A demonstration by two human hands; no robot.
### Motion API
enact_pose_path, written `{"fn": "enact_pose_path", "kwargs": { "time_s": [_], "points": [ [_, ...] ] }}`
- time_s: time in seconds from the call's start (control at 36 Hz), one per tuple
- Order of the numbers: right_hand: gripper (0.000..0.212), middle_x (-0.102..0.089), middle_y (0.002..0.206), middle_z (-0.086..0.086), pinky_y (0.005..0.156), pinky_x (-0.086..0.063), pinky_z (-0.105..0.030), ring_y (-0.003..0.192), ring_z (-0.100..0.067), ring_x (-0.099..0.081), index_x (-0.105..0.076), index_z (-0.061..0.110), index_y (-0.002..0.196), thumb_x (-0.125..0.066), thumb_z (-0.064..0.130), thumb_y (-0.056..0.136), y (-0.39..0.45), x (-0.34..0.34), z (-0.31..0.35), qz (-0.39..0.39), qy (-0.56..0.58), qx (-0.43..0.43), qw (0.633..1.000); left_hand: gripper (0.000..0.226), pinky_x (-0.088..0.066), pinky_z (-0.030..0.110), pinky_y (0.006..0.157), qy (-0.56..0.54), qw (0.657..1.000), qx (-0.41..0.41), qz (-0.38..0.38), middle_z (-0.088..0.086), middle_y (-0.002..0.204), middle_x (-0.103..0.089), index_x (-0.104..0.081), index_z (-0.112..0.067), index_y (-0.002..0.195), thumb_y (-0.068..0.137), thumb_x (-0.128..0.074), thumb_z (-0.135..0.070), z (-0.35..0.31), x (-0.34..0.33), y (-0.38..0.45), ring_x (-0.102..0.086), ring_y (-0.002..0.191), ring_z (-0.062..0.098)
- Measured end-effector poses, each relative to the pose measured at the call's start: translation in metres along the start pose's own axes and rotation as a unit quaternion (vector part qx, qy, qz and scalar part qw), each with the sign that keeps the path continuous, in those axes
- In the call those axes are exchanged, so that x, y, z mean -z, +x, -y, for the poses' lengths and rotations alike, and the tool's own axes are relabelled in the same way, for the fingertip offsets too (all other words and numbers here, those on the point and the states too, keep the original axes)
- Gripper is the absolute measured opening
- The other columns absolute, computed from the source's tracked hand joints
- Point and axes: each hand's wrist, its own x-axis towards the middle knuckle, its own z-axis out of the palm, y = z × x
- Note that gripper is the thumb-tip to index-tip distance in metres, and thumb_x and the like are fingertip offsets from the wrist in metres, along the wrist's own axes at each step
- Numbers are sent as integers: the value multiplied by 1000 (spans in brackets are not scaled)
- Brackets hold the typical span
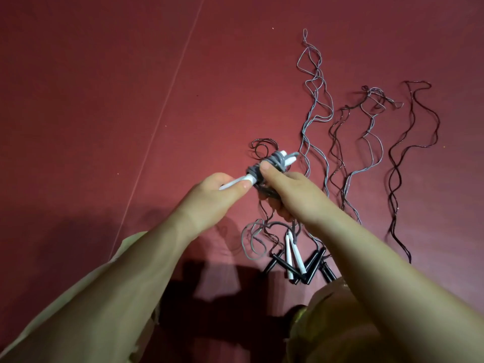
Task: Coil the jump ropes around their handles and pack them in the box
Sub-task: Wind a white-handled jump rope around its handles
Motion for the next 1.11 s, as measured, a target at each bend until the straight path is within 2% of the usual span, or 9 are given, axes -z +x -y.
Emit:
{"fn": "enact_pose_path", "kwargs": {
  "time_s": [0.08, 0.22, 0.33, 0.44, 0.53, 0.67, 0.86, 1.03, 1.11],
  "points": [
    [52, -42, 48, 7, 44, -25, -21, 43, -10, -31, -58, 16, 64, -46, 58, 92, 2, 1, -3, -14, 4, 8, 1000, 36, -38, 28, 61, -23, 1000, 0, 16, -8, 67, -55, -56, -24, 80, 59, -63, -53, -1, -3, 0, -49, 63, 13],
    [50, -41, 39, 13, 52, -23, -25, 35, -3, -34, -53, 18, 58, -48, 52, 95, 5, 3, -6, -32, -10, 49, 998, 56, -40, 30, 65, -12, 999, 3, 29, -7, 77, -56, -54, -24, 84, 43, -69, -58, 0, -4, 1, -52, 68, 12],
    [42, -34, 43, 13, 51, -19, -28, 39, -4, -26, -48, 21, 60, -54, 53, 86, 6, 5, -4, -48, 42, 73, 995, 31, -37, 21, 56, -72, 990, 19, 117, -8, 68, -54, -58, -20, 82, 68, -70, -44, -4, -2, -4, -49, 63, 9],
    [31, -25, 49, 4, 50, -11, -31, 44, -12, -18, -37, 25, 57, -49, 44, 78, 2, 8, 3, -34, 145, 93, 984, 67, -51, 26, 58, -265, 915, 146, 267, 8, 81, -69, -69, -13, 91, 70, -48, -73, -14, 1, -12, -63, 67, 19],
    [28, -22, 53, 1, 52, -9, -36, 46, -12, -18, -37, 26, 54, -47, 40, 77, -2, 7, 6, -19, 187, 106, 976, 90, -53, 40, 70, -366, 845, 166, 354, 18, 87, -70, -76, -4, 88, 69, -25, -75, -17, 6, -16, -67, 74, 30],
    [26, -25, 51, 2, 49, -13, -34, 46, -12, -21, -36, 20, 62, -44, 35, 81, -6, 5, 5, 4, 159, 168, 973, 80, -46, 30, 59, -397, 792, 133, 445, 3, 64, -56, -72, -6, 92, 77, -31, -72, -12, 1, -19, -52, 58, 21],
    [33, -23, 54, 2, 42, -11, -20, 44, -8, -15, -32, 21, 67, -39, 47, 86, -1, 9, 1, 70, 130, 150, 978, 70, -34, 30, 52, -343, 865, 92, 354, 6, 57, -47, -65, -11, 72, 81, -27, -69, -15, 3, -14, -43, 51, 20],
    [44, -28, 45, 13, 41, -18, -21, 42, -7, -19, -34, 21, 66, -32, 46, 103, 3, 9, 0, 37, 44, 125, 990, 63, -28, 28, 50, -303, 913, 83, 259, 5, 56, -45, -49, -7, 87, 75, -31, -66, -19, -3, -16, -40, 47, 19],
    [47, -30, 41, 12, 46, -20, -21, 40, -4, -22, -35, 22, 63, -30, 47, 103, 5, 8, -1, 3, -17, 119, 993, 61, -28, 28, 50, -279, 932, 87, 214, 4, 54, -46, -52, -7, 88, 88, -27, -62, -21, -7, -16, -41, 45, 18]
  ]
}}
